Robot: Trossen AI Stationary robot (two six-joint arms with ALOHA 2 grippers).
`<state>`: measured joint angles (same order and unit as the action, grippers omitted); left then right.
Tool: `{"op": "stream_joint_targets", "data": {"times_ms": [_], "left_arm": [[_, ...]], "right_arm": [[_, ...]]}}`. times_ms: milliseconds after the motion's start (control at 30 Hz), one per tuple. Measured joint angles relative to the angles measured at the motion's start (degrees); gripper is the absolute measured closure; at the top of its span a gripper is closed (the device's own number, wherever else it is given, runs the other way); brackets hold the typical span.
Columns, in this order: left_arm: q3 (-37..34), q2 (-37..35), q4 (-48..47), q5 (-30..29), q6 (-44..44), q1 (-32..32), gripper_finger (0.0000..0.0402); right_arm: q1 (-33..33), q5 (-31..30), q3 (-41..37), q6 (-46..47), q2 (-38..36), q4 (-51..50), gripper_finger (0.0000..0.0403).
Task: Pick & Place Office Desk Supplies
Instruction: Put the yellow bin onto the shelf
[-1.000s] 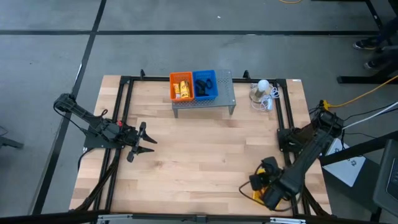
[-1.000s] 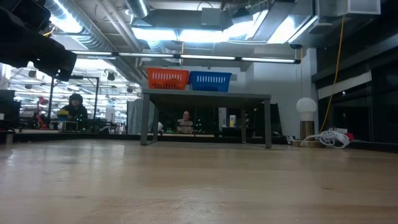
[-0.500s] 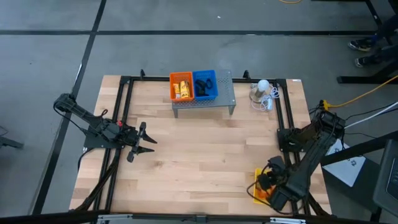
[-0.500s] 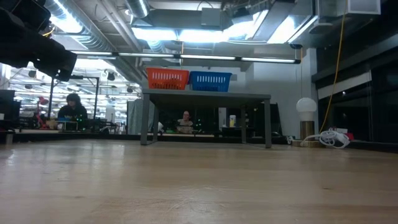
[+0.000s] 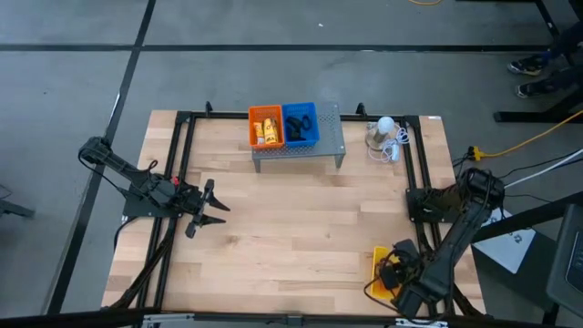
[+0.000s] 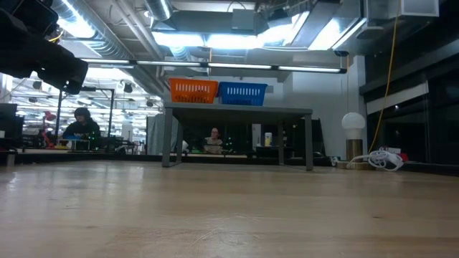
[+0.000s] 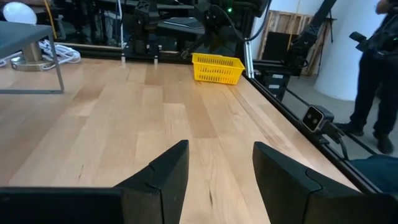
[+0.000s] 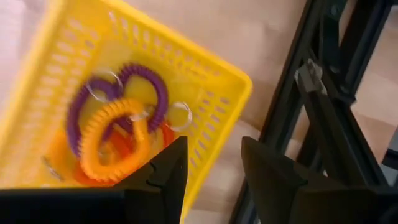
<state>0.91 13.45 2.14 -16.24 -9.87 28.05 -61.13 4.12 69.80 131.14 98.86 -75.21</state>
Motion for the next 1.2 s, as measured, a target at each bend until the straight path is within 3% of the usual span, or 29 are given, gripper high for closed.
{"op": "stream_joint_targets", "data": {"times_ms": [600,800,1200], "left_arm": [[0.0,0.0,-0.2,2.0,-0.9,0.0,0.0229],[0.0,0.0,-0.4,2.5,-0.9,0.0,0.0229],[0.0,0.1,-0.6,4.4,-1.5,0.0,0.0229]], "right_arm": [[-1.5,6.4,0.0,0.2,7.6,4.3,0.025],[-0.8,4.7,0.0,0.6,7.6,4.7,0.0253],[-0.1,-1.3,-0.7,2.4,8.1,15.5,0.0337]]}}
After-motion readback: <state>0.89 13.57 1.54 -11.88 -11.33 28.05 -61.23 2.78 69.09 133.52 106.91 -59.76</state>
